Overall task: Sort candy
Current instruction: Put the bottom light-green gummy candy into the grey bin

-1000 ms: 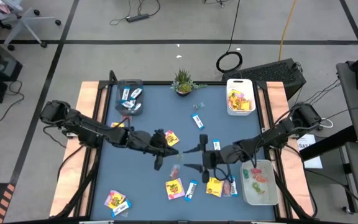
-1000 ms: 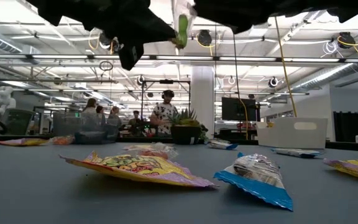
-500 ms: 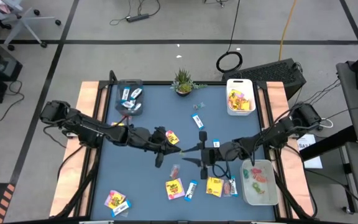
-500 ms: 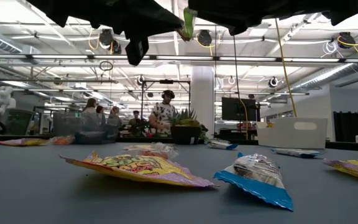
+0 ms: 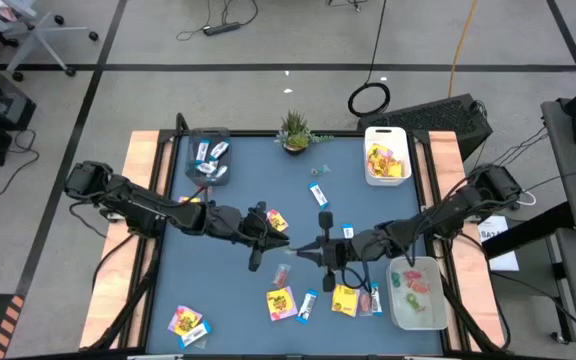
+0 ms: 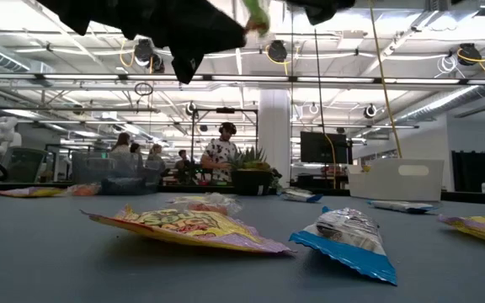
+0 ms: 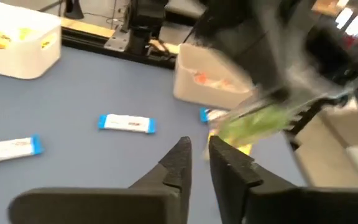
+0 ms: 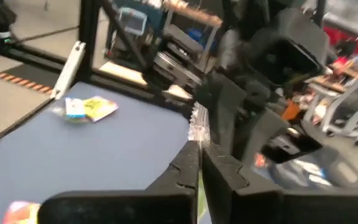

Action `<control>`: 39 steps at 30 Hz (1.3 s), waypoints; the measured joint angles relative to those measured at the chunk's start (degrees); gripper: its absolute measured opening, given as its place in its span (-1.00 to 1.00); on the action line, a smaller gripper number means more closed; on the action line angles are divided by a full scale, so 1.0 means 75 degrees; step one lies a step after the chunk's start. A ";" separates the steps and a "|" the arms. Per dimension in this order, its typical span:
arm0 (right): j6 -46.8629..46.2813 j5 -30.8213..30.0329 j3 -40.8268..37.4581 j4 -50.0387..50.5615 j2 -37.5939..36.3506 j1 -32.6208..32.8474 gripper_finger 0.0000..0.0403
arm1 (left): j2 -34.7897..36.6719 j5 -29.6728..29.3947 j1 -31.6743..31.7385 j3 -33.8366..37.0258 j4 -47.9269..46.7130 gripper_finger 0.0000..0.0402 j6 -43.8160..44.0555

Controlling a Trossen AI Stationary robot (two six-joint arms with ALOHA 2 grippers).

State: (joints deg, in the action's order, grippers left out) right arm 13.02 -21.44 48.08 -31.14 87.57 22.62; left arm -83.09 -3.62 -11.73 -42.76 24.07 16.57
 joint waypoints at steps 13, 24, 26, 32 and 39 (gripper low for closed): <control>-0.4911 0.0109 0.1535 0.6368 -0.1170 0.1750 -0.99 | 0.0000 -0.0748 0.0012 0.0001 -0.1034 -0.47 -0.0929; -1.1932 0.2150 0.1642 1.0666 -0.1410 0.3661 -1.00 | 0.0000 -0.0751 -0.0023 0.0003 -0.1005 -0.47 -0.0876; -1.2832 0.2253 0.1497 1.1106 -0.1410 0.3892 -1.00 | 0.0000 -0.0751 -0.0023 0.0003 -0.1005 -0.47 -0.0876; -1.3621 0.2576 0.0309 1.1629 -0.1405 0.4142 -1.00 | 0.0000 -0.0751 -0.0026 0.0003 -0.1005 -0.47 -0.0994; -1.3648 0.3491 -0.0425 1.1356 -0.1396 0.4099 -0.96 | -0.0077 -0.0807 -0.0041 0.0888 0.0634 -0.47 -0.1063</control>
State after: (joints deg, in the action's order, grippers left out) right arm -89.34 4.74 44.89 54.03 77.10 53.36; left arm -83.66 -9.67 -12.03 -36.10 28.82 8.60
